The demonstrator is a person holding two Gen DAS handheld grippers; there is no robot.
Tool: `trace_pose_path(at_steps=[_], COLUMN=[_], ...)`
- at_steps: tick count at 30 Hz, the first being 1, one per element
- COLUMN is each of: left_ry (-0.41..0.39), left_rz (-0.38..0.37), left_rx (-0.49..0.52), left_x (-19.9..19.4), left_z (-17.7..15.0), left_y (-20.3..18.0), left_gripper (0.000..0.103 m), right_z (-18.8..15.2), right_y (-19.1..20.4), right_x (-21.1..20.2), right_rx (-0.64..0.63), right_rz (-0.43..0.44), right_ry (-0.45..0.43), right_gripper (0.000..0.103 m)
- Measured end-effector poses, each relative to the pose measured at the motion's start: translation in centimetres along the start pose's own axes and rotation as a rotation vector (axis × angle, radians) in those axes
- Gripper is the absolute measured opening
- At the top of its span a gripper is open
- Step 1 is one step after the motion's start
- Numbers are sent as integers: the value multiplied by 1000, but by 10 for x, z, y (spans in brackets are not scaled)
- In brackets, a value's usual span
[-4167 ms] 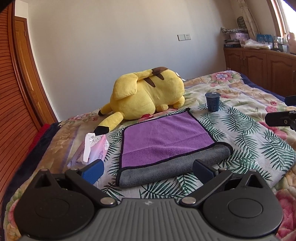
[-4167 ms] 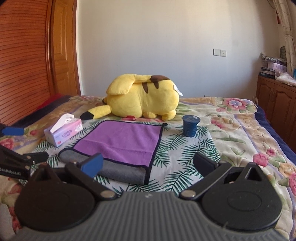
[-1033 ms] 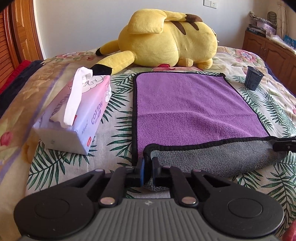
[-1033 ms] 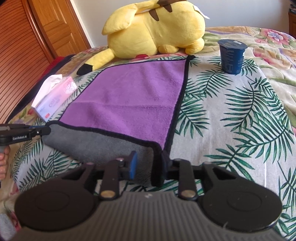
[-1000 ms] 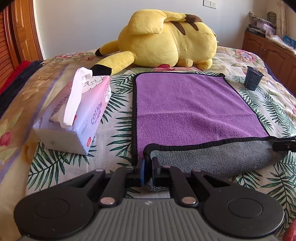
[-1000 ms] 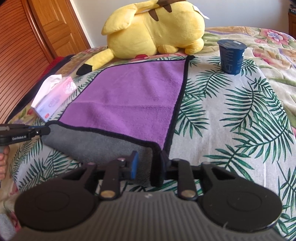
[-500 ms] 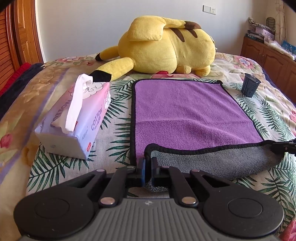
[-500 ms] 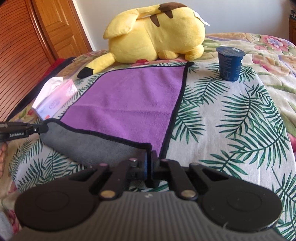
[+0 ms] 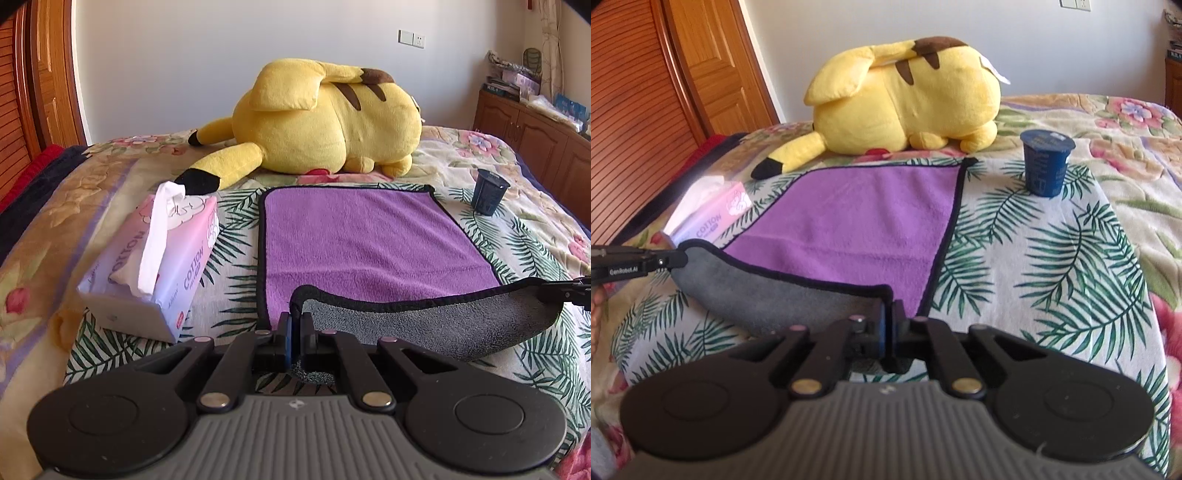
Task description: Fold towel
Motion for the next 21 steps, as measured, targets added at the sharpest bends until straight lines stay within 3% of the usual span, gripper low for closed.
trace_pose_path(at_steps=[21], left_ry=[-34], left_rz=[-25], left_rx=[-25], left_x=[-7], left_z=[20], left_y=[-5], left_gripper=[0], right_z=[22], right_y=[-2], right_x=[-8], right_rx=[-35], right_rz=[-18], right_ry=[-64], right_gripper=[4])
Point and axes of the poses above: each gripper's, at about its wrist camera, not at the fingertips, and x roughly the way its jaws point, y to its left, z to its top, the point moved 2 cm from there along x, roughly the way its jaws point, and after that the axes turned 13 degrees about -x, right-handed, at the moved point
